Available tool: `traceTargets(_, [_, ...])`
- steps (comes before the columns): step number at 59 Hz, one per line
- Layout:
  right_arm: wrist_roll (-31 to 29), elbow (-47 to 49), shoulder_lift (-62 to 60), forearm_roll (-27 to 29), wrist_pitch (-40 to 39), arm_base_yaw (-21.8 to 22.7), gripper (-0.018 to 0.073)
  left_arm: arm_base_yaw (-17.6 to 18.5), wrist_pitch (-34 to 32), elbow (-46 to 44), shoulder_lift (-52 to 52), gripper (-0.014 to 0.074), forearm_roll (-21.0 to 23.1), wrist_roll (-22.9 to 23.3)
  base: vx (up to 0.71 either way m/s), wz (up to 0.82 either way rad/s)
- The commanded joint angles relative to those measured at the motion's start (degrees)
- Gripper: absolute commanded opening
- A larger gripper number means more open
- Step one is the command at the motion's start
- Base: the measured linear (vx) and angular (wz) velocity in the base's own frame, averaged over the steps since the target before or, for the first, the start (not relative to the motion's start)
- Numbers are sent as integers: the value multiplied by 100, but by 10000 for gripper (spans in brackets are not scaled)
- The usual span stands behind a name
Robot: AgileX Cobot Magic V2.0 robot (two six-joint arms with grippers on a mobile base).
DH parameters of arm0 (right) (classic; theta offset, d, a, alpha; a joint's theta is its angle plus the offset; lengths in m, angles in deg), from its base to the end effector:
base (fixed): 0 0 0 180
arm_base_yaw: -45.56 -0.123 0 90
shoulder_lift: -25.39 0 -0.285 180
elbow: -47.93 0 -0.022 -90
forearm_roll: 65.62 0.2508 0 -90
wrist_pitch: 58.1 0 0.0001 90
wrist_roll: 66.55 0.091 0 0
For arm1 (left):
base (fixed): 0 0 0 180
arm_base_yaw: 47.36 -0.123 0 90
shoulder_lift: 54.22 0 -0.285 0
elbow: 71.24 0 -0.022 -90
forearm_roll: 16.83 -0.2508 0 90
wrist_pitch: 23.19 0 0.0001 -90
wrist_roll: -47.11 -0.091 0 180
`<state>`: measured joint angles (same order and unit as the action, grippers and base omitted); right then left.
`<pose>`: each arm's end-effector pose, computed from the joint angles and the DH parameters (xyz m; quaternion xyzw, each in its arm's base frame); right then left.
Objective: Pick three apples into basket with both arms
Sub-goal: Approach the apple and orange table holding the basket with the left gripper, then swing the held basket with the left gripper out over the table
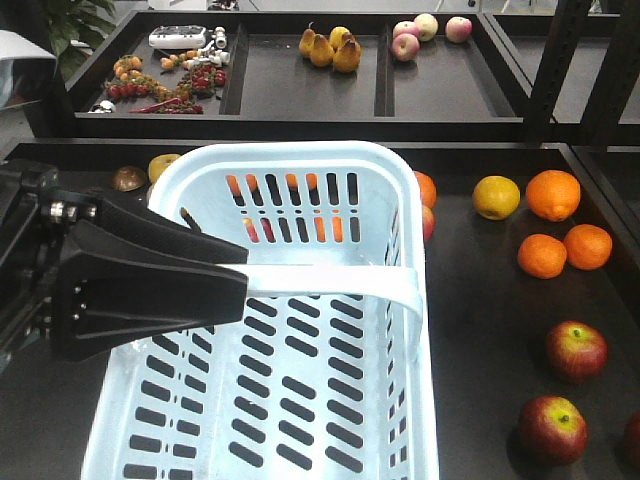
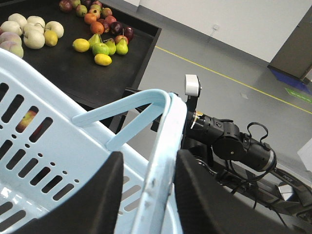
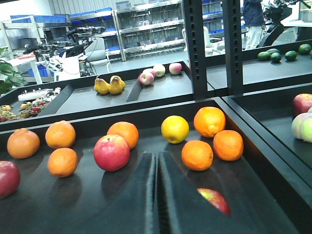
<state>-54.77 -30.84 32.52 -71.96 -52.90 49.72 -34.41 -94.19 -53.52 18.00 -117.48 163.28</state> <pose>0.0566 -0.0050 0.1965 0.0634 0.7108 0.0044 0.7005 0.1696 -0.1257 0.4008 0.3890 0.6602 -0.5139 0.3856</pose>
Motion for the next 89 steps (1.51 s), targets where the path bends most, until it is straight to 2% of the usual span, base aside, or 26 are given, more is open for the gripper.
traceTargets(1, [-30, -76, -68, -65, -426, -6, -4, 28, -737, -154, -88, -6, -104, -35, 7, -5])
traceTargets(89, [-30, -76, -68, -65, -425, -6, -4, 28, -732, -154, -88, -6, -104, -35, 4, -1])
